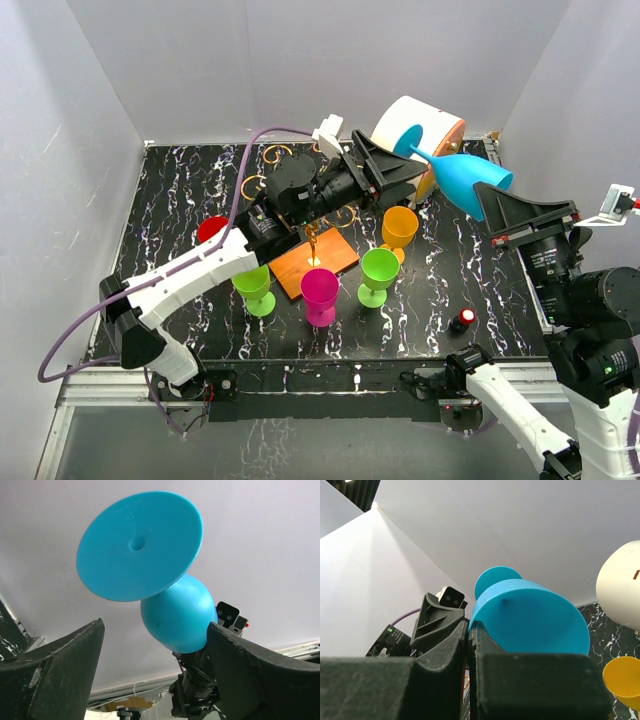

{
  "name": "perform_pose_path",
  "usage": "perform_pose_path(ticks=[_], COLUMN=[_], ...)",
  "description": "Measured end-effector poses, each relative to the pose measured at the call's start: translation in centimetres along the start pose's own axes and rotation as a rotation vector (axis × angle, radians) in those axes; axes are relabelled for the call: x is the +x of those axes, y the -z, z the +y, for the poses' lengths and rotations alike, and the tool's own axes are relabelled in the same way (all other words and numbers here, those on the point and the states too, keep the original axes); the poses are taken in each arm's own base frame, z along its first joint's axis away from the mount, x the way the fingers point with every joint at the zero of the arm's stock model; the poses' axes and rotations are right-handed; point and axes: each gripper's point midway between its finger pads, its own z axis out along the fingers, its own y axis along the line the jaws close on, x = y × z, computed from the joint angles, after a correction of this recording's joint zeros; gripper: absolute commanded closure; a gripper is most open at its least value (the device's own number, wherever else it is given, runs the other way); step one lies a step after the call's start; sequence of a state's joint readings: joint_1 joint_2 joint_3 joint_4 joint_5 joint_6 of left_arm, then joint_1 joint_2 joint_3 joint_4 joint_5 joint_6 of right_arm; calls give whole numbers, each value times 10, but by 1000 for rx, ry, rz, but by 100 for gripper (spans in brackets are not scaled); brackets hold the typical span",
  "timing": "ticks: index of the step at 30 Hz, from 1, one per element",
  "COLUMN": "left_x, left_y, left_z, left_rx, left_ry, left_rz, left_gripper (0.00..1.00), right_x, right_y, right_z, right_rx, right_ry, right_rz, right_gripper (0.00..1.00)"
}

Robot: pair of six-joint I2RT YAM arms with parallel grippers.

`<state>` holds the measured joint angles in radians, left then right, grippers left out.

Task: Place the wine glass upside down on the wine glass rack

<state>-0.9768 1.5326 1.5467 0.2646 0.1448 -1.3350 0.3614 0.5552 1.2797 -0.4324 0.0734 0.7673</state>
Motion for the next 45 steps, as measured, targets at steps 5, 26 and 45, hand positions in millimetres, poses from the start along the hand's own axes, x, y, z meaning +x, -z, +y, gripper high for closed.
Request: perform_pose_path(ticks=[5, 26, 45], left_x=[-1, -43, -53], left_y=[-4, -10, -30], left_z=[-9, -46, -61], left_rx=[15, 146, 186], left_ry=[19, -45, -126], left_rz=[-53, -270, -307], left_gripper=[27, 71, 100], right_x=[1, 24, 28], right_y=[0, -2, 1], right_z=[7, 27, 30], right_rx=[-34, -192, -215], right_ry=[-20, -20, -88], right_rz=[11, 90, 99], right_gripper=[100, 100, 61])
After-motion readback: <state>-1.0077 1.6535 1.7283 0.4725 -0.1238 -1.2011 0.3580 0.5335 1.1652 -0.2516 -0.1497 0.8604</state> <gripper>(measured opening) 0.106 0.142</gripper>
